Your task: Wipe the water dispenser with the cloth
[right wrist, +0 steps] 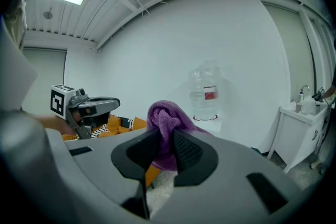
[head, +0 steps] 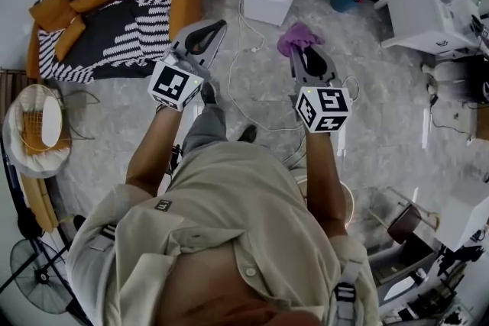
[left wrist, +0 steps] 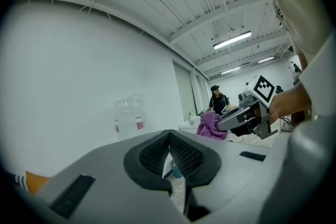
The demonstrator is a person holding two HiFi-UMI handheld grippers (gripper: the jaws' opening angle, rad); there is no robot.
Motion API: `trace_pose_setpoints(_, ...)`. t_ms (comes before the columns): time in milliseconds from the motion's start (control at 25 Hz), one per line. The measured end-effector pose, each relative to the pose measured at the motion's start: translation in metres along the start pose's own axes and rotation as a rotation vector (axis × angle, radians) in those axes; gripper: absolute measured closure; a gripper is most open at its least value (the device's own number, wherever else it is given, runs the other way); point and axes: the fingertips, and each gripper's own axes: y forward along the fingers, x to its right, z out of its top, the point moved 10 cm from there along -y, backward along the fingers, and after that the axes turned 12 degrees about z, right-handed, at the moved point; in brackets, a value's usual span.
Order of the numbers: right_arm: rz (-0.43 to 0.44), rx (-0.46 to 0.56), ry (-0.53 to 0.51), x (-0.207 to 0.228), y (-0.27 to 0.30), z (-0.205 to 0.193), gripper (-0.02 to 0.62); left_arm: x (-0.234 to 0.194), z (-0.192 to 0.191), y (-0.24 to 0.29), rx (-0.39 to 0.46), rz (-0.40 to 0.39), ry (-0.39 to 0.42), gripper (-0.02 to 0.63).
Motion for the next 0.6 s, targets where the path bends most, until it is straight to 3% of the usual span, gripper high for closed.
trace_pose_setpoints(280, -0.080, -0.013, 0.018, 0.031, 0.022, 0.006, 0.512, -0.021, -0.010, 0.073, 0.028, -0.085, -0.030, 0.591)
trace_pose_setpoints(600, -0.167, -0.012, 0.061, 0.058, 0.097, 0.027, 0.512, -0.094, -0.022, 0.151, 0.035, -0.174, -0.057, 0.591)
